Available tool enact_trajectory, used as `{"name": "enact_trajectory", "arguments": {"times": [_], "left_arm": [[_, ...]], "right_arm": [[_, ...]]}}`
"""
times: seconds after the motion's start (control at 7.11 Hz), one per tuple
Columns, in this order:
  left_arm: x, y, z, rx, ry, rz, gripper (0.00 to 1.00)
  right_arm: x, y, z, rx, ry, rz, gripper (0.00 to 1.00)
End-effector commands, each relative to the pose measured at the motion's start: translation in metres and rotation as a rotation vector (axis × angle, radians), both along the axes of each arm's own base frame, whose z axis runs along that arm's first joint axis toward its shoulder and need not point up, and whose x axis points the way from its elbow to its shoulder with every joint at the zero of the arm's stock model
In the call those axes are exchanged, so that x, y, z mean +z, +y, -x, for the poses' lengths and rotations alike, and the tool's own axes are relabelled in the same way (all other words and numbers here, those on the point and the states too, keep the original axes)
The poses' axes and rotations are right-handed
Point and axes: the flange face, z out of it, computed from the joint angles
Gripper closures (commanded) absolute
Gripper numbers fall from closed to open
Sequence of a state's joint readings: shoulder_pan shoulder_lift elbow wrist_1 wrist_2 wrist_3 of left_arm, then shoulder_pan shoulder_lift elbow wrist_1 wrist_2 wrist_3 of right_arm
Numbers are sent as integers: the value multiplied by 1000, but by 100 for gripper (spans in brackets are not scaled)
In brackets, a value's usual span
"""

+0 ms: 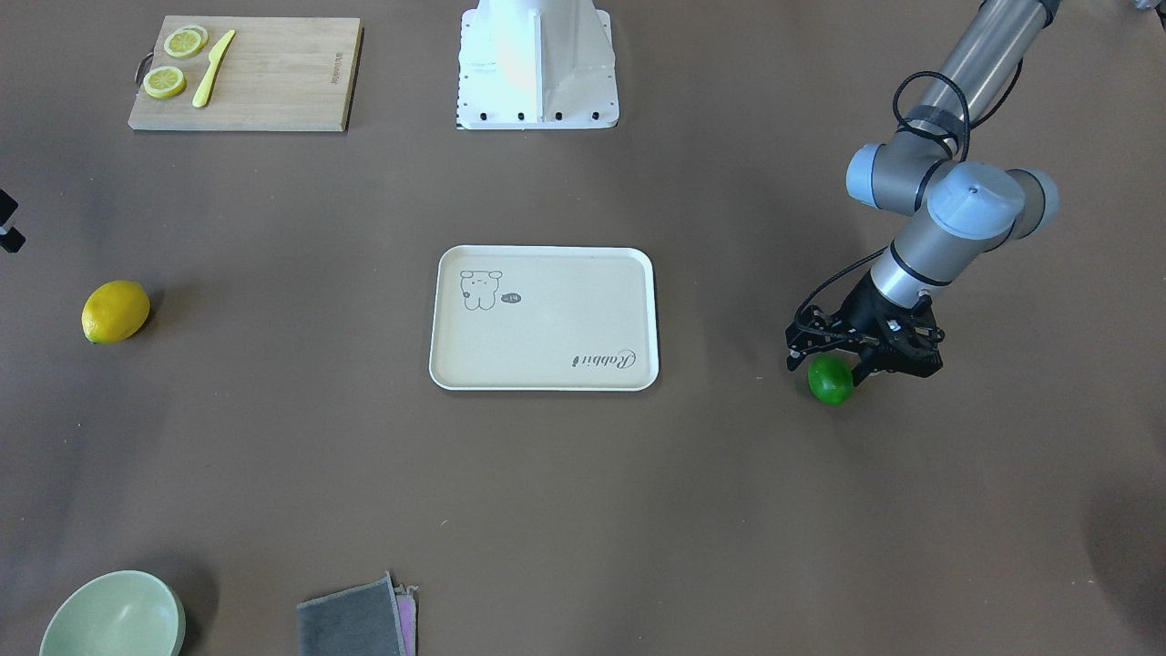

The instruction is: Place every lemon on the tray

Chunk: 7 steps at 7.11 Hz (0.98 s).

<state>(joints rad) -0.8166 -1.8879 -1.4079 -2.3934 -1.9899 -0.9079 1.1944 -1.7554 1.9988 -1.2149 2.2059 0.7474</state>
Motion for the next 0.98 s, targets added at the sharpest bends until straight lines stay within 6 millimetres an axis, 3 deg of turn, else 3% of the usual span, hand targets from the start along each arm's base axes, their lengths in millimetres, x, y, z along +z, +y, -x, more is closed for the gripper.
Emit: {"name": "enact_trajectory", "arguments": {"times": [0.0,0.14,0.28,0.42,0.56,0.7,0.84], "left_arm": [[2,1,-3,-3,-8,-3,7],[3,1,-3,-4,-7,-6,32],[4,2,-3,-6,-9,-5,80],[-3,2,-2,-3,1,-13,100],[-17,3,-1,-7,24,-23,100],[-44,3,-1,-29,71,-21,100],[-76,5,-19,-64,140,42,100]], "right_arm": [[0,0,0,1,1,-1,0],[1,0,-1,2,3,0,0],[0,0,0,2,2,-2,0],[1,0,-1,2,3,0,0],[1,0,-1,2,3,0,0],[1,0,0,2,2,1,0],[1,0,1,0,4,-1,0]]}}
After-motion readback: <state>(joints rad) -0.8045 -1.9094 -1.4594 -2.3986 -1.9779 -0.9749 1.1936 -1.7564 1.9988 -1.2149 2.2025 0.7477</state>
